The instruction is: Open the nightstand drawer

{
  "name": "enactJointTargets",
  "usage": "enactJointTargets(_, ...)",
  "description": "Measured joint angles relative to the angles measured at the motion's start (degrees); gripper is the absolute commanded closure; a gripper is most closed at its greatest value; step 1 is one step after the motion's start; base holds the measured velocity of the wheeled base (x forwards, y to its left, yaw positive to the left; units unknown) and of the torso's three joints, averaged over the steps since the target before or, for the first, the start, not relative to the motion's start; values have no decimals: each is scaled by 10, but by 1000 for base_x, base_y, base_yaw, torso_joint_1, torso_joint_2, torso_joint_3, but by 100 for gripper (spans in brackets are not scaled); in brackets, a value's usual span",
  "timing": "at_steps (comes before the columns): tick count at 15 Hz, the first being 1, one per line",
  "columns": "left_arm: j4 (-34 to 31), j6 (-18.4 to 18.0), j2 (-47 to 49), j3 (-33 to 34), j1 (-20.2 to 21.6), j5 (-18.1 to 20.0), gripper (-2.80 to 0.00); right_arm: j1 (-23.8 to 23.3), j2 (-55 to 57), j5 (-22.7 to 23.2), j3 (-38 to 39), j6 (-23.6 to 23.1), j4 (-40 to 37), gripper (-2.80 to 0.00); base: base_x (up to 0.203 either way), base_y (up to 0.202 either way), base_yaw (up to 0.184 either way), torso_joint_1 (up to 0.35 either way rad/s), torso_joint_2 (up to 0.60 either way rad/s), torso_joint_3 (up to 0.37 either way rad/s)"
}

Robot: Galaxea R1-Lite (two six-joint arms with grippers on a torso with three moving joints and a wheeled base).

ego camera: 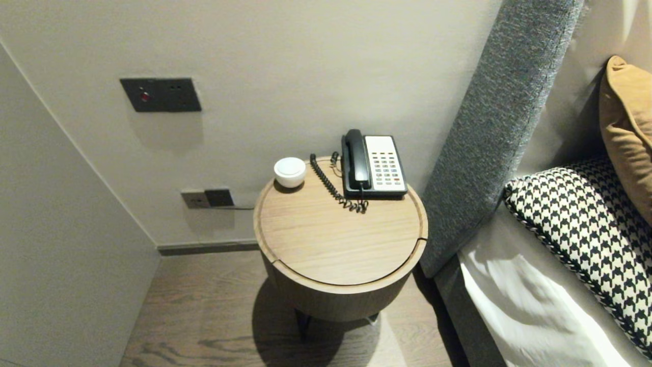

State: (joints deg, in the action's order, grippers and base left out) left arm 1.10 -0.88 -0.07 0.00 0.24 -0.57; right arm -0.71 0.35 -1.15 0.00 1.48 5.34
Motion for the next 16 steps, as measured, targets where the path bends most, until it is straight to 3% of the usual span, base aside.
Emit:
enactJointTargets(6, 0, 0, 0, 0, 0, 0, 0, 1, -1, 5, -9, -5, -10, 0, 0, 0, 0, 0, 0, 0)
enactJointTargets(11, 0, 0, 0, 0, 0, 0, 0, 2, 39, 18, -151, -6, -96, 0, 0, 0, 0, 0, 0, 0)
enactJointTargets(16, 0, 0, 0, 0, 0, 0, 0, 13, 208, 40, -297, -5, -119, 0, 0, 0, 0, 0, 0, 0)
